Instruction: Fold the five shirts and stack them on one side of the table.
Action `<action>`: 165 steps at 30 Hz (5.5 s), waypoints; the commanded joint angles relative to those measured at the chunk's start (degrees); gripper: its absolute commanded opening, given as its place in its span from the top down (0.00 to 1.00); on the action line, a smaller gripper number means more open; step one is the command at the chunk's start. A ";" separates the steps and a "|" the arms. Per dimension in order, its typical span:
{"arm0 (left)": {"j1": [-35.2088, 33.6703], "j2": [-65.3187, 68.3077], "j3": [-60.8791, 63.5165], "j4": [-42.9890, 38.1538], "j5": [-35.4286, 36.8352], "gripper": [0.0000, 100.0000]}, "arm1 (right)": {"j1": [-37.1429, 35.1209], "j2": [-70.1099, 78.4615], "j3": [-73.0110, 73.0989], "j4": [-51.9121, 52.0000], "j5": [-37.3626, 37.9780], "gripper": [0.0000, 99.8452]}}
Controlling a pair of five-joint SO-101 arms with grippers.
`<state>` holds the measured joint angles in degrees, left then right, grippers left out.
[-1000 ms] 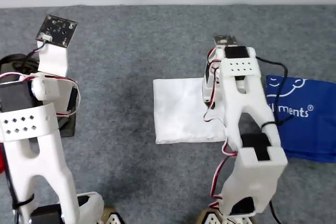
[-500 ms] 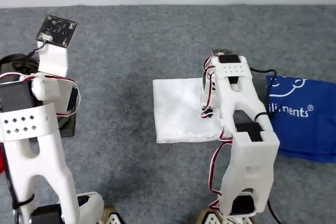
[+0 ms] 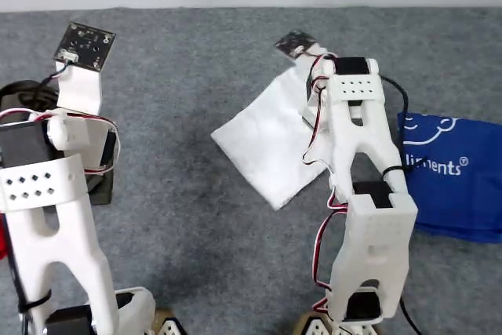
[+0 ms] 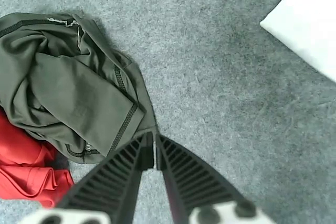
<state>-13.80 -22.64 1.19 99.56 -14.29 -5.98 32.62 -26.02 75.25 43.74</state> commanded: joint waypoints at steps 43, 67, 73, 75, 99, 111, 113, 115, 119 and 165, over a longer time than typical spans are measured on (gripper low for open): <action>-0.35 -1.93 -0.04 0.97 -0.79 0.98 | -6.81 17.27 -31.82 23.43 -85.27 0.55; -0.44 -1.93 -0.04 0.97 -0.79 0.98 | -1.45 31.25 -37.80 21.05 -78.07 0.99; -0.44 -1.93 -0.04 0.97 -0.79 0.98 | 1.63 23.43 -43.69 27.74 -64.62 0.99; -0.44 -1.93 -0.04 0.97 -0.79 0.98 | 2.59 19.03 -42.11 27.65 -61.45 0.99; -0.35 -1.93 -0.04 0.97 -0.79 0.98 | 16.66 -29.49 -4.40 27.65 -29.10 0.99; -0.35 -1.93 -0.04 0.97 -0.79 0.98 | 28.97 -34.42 0.62 27.38 -16.18 0.99; -0.35 -1.93 -0.04 0.97 -0.79 0.98 | 31.16 -33.27 0.62 27.21 -13.54 0.99; -0.26 -1.85 -0.04 0.97 -0.79 0.98 | 33.54 -31.60 0.62 27.12 -11.52 0.99; -0.18 -1.85 -0.04 0.97 -0.79 0.98 | 37.32 -28.35 0.62 26.95 -8.26 0.99; -0.35 -1.85 -0.04 0.97 -0.79 0.98 | 47.16 -17.01 -0.88 -2.15 -5.19 0.88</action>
<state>-13.80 -22.64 1.45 99.56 -14.29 37.98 15.47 -24.97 78.33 38.73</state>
